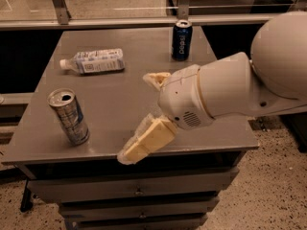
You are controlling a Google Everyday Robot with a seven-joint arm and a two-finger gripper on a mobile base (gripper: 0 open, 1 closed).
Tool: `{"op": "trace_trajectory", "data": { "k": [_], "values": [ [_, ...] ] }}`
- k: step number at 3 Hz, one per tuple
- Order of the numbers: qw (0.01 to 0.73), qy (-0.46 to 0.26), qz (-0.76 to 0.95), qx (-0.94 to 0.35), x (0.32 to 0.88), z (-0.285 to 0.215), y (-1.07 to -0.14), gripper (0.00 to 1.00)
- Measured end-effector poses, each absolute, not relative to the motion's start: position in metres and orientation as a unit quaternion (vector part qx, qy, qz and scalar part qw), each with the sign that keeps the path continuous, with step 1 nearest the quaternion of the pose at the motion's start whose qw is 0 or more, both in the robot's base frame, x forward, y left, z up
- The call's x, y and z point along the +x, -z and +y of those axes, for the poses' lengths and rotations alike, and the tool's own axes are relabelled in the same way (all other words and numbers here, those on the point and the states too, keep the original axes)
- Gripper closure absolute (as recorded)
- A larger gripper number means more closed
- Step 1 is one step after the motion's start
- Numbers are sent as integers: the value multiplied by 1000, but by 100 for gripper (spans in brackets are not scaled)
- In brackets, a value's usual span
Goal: Knock redbull can over
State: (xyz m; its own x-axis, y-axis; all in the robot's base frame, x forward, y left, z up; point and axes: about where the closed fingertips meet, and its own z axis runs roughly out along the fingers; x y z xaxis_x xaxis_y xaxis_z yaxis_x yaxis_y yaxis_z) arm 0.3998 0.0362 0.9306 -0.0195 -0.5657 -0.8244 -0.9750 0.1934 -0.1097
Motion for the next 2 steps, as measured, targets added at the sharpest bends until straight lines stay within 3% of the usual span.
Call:
{"op": "trace_trajectory", "data": {
  "k": [2],
  "values": [
    [438, -296, 633, -565, 424, 91, -897, 0]
  ]
}}
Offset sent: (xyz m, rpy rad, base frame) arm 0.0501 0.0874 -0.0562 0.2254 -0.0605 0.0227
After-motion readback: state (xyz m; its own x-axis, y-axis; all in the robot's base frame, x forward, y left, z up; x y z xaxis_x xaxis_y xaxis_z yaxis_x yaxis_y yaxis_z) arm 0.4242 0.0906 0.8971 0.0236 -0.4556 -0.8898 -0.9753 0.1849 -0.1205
